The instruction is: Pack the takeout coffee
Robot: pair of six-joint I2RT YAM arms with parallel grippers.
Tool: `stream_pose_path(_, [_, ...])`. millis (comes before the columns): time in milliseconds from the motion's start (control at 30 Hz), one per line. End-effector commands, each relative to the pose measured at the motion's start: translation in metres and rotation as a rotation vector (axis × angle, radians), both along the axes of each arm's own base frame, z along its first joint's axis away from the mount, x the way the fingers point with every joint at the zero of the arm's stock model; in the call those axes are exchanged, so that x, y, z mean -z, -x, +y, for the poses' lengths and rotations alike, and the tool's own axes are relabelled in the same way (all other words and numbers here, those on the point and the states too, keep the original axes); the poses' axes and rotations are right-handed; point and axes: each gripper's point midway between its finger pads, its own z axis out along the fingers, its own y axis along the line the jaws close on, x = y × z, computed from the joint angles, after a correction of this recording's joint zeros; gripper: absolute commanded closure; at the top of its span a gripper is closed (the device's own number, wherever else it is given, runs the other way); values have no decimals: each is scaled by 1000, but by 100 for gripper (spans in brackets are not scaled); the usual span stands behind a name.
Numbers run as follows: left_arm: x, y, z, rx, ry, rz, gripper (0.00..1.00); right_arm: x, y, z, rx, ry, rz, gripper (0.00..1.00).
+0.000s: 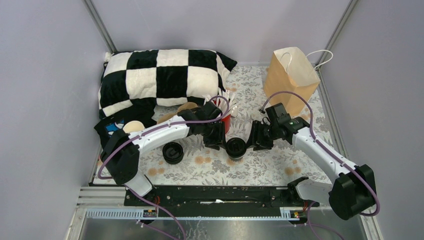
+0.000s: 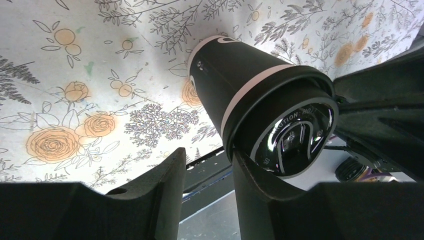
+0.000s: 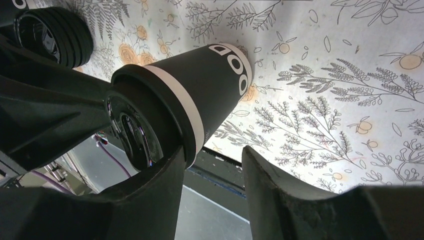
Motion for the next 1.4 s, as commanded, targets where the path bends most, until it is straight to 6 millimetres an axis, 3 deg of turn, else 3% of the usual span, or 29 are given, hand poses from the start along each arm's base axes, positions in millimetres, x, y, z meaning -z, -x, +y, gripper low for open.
stream_pose_path(0, [-14,-4,4,28,-23,-68,56,-14,3,-2,-42,44,-3,46])
stream_pose_path(500, [-42,-9,-3,51,22,-115,47,-25,0,-12,-49,52,-12,36])
stream_pose_path(700, [-35,-5,5,38,-3,-98,46,-33,9,18,-134,-154,29,30])
stream_pose_path(933, [-30,1,20,17,-46,-91,47,-39,-5,38,-135,-256,25,26])
stream_pose_path(1133, [-33,8,26,26,-32,-93,46,-27,-7,45,-185,-257,40,32])
stream_pose_path(1367, [-51,11,29,21,26,-125,40,-23,-7,56,-245,-277,49,43])
